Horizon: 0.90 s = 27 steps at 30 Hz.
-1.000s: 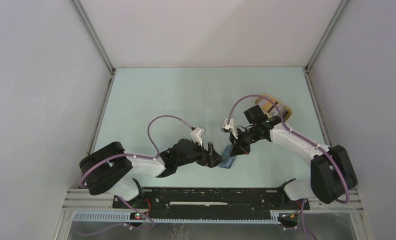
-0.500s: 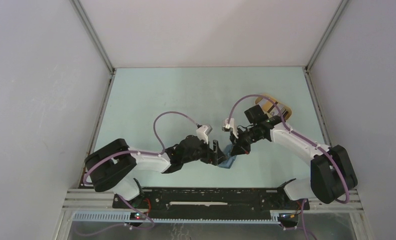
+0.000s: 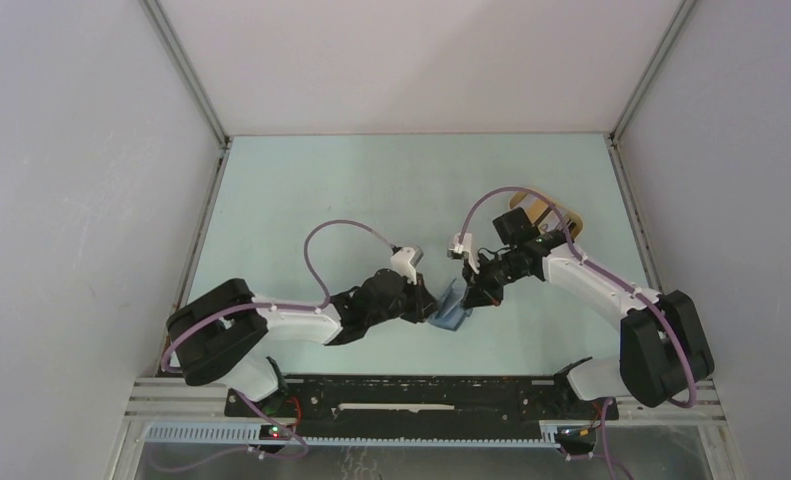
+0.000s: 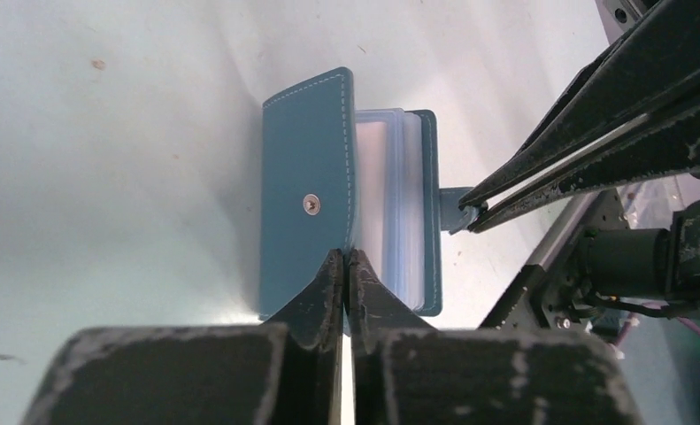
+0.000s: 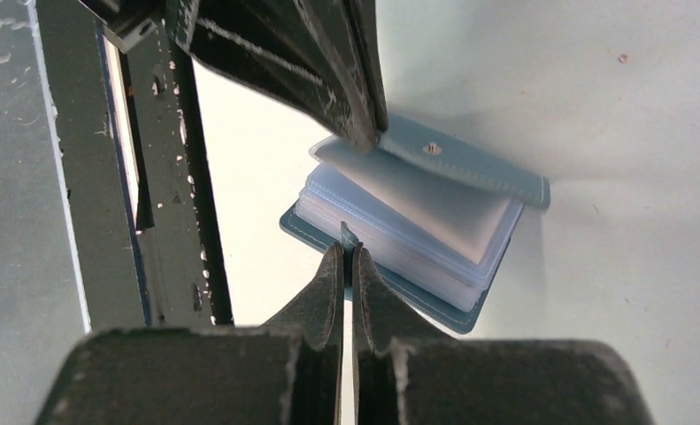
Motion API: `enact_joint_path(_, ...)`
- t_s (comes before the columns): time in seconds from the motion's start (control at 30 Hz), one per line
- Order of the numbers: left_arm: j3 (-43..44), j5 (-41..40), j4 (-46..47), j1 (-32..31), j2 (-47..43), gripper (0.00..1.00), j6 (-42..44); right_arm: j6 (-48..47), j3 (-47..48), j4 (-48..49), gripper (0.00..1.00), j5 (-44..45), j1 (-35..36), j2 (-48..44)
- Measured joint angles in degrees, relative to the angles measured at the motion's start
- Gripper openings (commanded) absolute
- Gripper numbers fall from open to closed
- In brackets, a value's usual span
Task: Put the credit cards into the card holder
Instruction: Open the card holder at the center of the board.
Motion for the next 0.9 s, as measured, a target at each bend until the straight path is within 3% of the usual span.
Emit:
enact_joint_path(0.33,-3.56,-9.57,-3.72,0.44,-3.37,0.00,-5.49,1.66,0.00,3.08,0.00,4.61,-6.27,-2.54)
enact_joint_path(0.6,-5.86,-10.03,-5.05,0.55,-3.32,0.00,-10.36,2.78,0.00,6.14,0.03,6.08,-6.56,-3.19)
enact_joint_path(0.77,-6.78,-9.94,-4.37,0.55,-3.32,0.01,-11.21,2.32,0.00,4.98,0.09,10.10,-5.33,1.51)
enact_joint_path(0.9,-6.99,-9.60,-4.00,0.55,-3.32,0.01,-11.39,0.37,0.00,2.08,0.25,14.84,-6.43,2.78)
